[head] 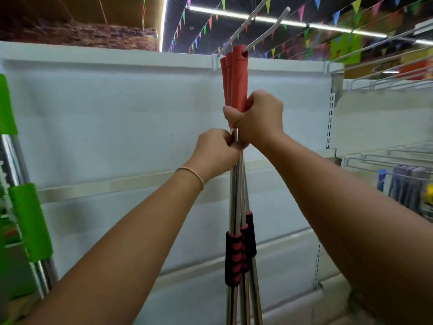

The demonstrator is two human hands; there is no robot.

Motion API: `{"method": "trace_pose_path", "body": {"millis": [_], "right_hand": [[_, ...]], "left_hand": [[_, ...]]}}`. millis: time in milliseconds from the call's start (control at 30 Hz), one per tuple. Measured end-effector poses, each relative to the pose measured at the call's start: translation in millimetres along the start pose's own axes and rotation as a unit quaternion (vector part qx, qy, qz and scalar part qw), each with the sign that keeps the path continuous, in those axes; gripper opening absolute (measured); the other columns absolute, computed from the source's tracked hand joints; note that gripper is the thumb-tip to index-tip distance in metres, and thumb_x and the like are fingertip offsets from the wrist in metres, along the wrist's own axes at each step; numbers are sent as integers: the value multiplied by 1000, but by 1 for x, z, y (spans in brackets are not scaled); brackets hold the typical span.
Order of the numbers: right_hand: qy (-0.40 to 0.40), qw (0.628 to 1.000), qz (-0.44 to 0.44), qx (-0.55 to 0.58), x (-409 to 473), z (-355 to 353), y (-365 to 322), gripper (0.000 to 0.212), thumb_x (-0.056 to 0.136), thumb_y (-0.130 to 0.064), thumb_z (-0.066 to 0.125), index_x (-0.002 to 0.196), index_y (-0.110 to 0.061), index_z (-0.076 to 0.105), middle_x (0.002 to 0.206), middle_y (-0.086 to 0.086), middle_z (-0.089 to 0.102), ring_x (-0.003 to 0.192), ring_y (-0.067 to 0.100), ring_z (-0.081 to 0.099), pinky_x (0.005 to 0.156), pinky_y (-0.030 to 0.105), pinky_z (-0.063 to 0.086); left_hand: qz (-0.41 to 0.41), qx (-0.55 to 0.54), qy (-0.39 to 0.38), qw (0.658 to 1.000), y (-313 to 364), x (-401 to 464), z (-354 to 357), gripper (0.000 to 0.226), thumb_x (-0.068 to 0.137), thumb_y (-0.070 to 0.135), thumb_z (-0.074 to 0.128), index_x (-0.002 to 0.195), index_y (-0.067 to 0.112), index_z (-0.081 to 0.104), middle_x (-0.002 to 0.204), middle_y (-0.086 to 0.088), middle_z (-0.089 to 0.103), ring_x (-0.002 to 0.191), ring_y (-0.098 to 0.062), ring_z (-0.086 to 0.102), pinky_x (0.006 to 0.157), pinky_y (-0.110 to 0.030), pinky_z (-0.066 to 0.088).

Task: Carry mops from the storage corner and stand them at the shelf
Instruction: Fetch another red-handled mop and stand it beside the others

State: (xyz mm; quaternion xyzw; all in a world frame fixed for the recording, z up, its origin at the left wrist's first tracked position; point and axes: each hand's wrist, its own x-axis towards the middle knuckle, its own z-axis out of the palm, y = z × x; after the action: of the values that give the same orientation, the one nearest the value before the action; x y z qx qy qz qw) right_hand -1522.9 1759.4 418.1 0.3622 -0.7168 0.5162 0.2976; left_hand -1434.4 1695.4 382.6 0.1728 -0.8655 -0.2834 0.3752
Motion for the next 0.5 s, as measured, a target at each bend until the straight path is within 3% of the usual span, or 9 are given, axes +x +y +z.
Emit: {"method": "trace_pose_path", "body": {"millis": [100,233,500], "right_hand": [[-26,1000,5,17,-2,-6,-2,32,79,-41,75,86,-13,61,64,-11,55,66,12,61,66,28,52],[-64,997,19,47,-12,-12,1,31,81,-39,76,86,-11,63,80,0,62,75,20,64,68,32,55],[-150,989,-12,14,-44,-19,16,34,90,-41,64,85,-7,64,75,6,65,69,25,65,66,37,54]], "left_hand": [[-15,-8,15,1000,-9,-13,8,26,87,34,67,80,9,68,75,-9,70,74,-29,70,76,-45,59],[-78,16,-39,996,-31,-51,25,23,88,24,65,108,13,68,90,-6,73,84,-23,71,82,-40,60],[-133,93,-41,986,-33,-109,18,34,93,27,59,122,9,63,113,-7,69,105,-22,65,96,-38,53]]}}
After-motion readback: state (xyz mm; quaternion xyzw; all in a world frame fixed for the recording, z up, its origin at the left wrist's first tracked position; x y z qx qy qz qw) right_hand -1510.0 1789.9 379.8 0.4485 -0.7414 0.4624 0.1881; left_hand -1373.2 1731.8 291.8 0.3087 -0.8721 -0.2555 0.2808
